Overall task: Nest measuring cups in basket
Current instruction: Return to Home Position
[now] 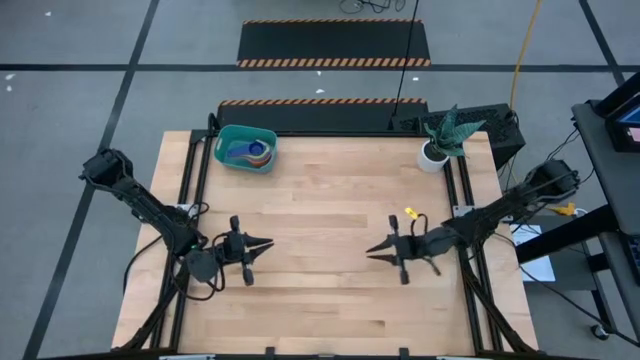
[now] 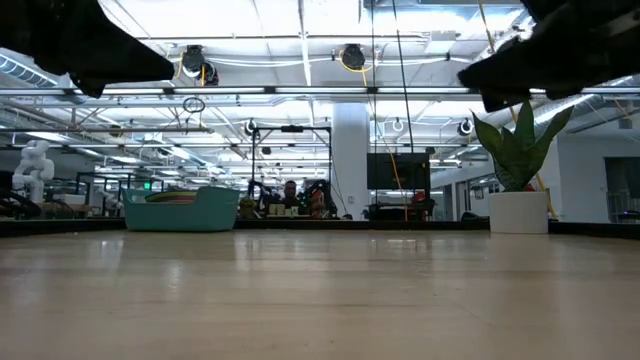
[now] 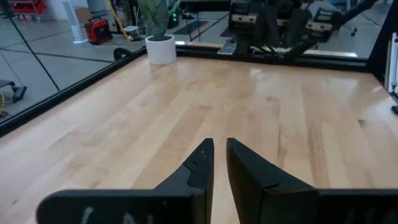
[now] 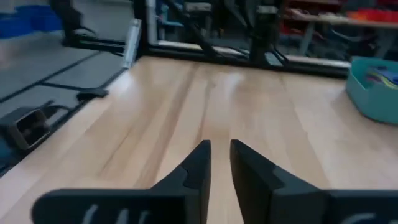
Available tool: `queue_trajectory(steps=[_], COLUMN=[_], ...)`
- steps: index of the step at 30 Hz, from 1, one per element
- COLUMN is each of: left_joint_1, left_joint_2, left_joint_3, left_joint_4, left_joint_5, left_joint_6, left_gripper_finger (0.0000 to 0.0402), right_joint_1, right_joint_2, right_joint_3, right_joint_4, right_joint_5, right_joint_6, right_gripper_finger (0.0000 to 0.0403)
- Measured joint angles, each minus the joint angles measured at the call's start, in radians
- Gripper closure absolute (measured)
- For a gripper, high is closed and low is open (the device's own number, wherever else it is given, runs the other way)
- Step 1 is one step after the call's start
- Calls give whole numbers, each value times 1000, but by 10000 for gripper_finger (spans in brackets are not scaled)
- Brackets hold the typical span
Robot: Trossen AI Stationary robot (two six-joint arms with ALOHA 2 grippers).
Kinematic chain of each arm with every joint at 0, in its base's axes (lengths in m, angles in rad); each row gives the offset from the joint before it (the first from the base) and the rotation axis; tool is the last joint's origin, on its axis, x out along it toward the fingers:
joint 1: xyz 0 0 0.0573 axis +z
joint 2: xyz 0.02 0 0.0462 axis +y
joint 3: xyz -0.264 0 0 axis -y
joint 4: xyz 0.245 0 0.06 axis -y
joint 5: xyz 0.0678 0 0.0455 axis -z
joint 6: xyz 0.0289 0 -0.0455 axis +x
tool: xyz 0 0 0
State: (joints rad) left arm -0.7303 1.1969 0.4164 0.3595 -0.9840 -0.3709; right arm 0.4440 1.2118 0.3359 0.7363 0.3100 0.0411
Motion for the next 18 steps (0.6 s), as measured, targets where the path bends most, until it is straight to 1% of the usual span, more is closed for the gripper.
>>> queue_trajectory(steps=[4,7,11,16,18], left_joint_1=[8,22,52,80,87], left_joint_2=[0,0,0,0,0], left_joint_3=[0,0,0,0,0], left_joint_4=[-37,-57,-66,-66,-67], left_joint_5=[-2,-3,-4,-1,15], left_joint_6=[-6,-21,-28,-26,-12], left_gripper_finger=[357,357,357,357,357], right_joint_1=[-24,-50,-87,-139,-152], right_joint_2=[-110,-200,-324,-474,-528], right_joint_3=[-98,-165,-243,-317,-316], right_joint_4=[77,83,84,80,29], right_joint_5=[-61,-107,-112,-197,-211], right_joint_6=[-51,-83,-124,-176,-203], right_gripper_finger=[379,398,399,402,402])
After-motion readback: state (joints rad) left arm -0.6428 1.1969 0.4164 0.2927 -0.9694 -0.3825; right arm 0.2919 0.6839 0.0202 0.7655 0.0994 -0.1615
